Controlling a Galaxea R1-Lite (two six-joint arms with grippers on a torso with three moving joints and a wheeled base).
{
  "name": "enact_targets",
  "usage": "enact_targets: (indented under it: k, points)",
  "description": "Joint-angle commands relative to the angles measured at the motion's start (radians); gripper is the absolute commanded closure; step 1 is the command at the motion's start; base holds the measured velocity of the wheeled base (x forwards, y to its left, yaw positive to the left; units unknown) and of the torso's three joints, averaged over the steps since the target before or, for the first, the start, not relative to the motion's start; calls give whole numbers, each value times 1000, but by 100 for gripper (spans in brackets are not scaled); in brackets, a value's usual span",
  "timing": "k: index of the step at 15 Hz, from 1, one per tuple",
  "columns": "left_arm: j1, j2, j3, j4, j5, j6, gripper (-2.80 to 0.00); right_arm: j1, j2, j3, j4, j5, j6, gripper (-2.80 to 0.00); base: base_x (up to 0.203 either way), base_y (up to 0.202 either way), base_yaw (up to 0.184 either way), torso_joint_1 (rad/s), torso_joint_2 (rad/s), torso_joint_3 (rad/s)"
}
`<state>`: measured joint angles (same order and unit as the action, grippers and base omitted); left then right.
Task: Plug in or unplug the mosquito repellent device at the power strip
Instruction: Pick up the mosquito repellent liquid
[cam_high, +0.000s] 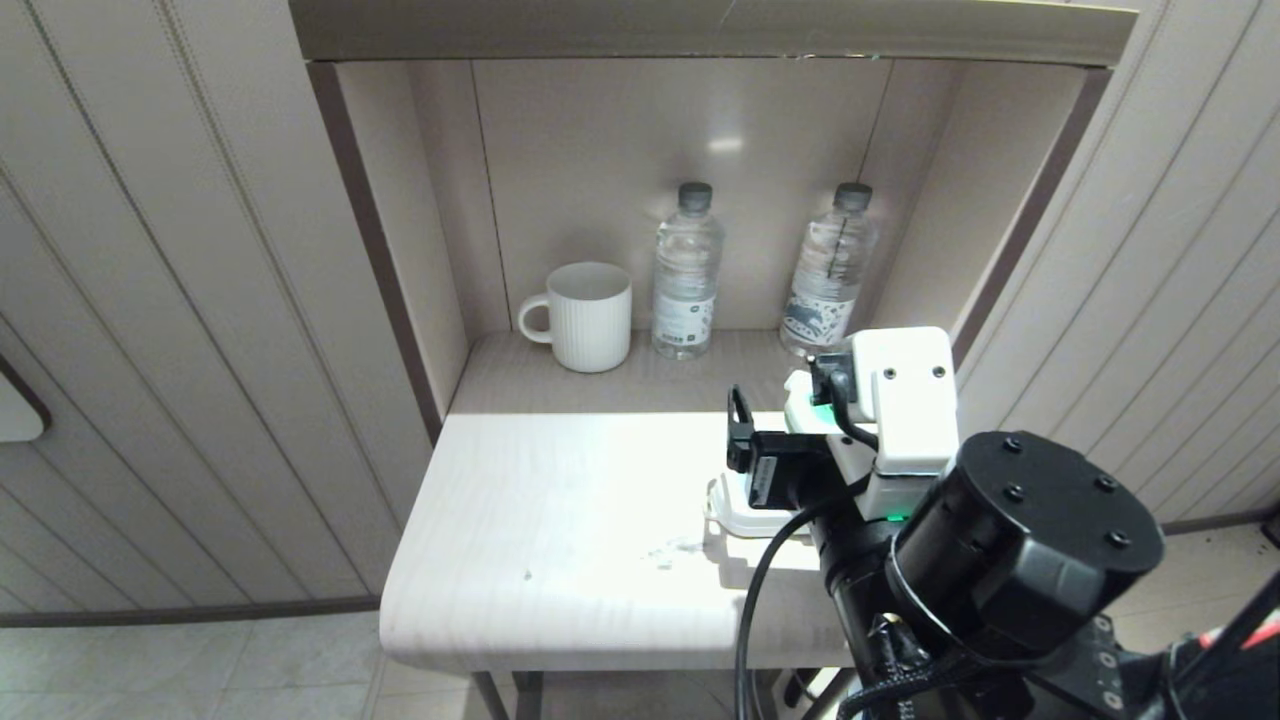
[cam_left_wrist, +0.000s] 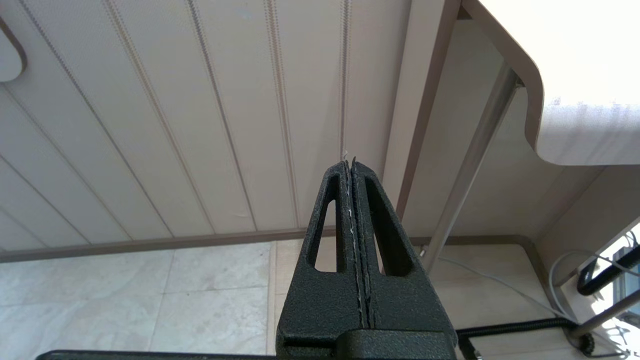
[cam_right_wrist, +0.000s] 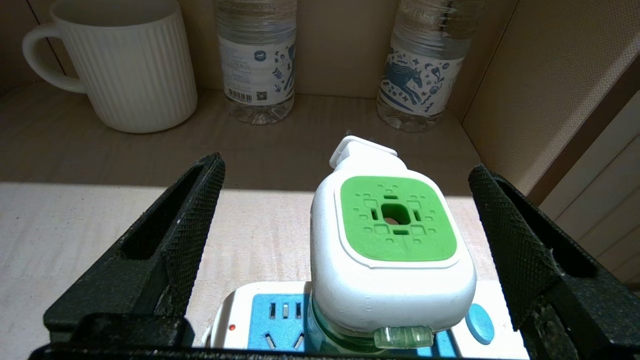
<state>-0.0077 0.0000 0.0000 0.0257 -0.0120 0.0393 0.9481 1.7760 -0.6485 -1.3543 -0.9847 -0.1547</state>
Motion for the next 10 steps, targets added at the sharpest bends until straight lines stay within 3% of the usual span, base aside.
enact_targets:
  k: [1, 10]
  points:
    - [0, 2, 0, 0, 0, 0, 0, 1, -1, 7, -9, -6, 1, -280, 0, 0, 0, 0, 0, 0]
    - [0, 2, 0, 0, 0, -1, 0, 0, 16, 26, -55, -3, 1, -280, 0, 0, 0, 0, 0, 0]
